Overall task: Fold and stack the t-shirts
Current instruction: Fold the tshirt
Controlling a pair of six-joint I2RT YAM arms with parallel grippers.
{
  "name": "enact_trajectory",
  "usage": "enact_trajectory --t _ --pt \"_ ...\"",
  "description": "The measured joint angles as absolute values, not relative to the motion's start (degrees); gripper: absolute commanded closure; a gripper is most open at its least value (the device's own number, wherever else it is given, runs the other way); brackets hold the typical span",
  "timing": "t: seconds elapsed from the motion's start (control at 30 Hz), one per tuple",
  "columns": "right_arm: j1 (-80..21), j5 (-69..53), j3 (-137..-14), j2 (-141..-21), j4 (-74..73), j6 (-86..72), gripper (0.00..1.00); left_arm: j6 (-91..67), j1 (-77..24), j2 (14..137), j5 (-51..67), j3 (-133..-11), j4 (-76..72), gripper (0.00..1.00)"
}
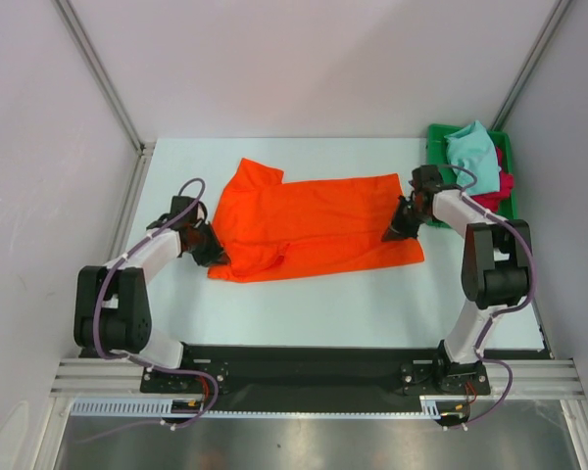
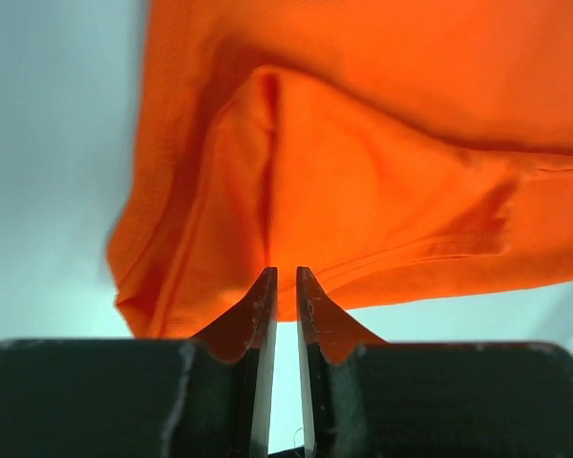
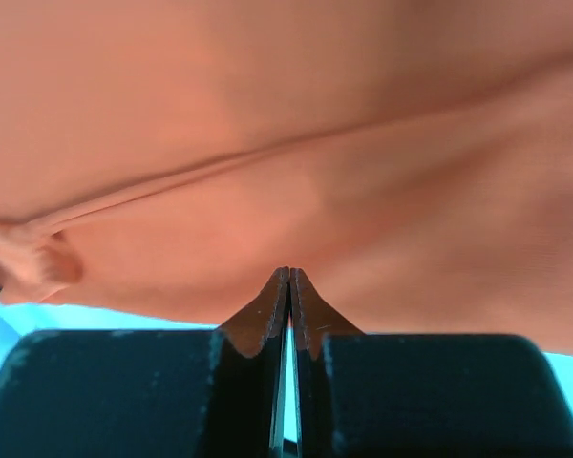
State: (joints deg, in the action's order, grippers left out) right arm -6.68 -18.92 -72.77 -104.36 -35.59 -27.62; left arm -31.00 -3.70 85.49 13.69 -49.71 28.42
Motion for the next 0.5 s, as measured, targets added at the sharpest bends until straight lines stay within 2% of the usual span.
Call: enact_trajectory --t 0.23,0.5 --pt "2.3 -16.9 -63.2 -104.2 -34.1 -25.4 0.94 -30.8 -1.4 90.5 12.6 -47.1 28.4 0.86" --pt "2.8 -10.5 -62.0 -99.5 -36.6 -23.9 0.90 -28.6 -0.6 88.9 10.5 -47.4 30.2 0.85"
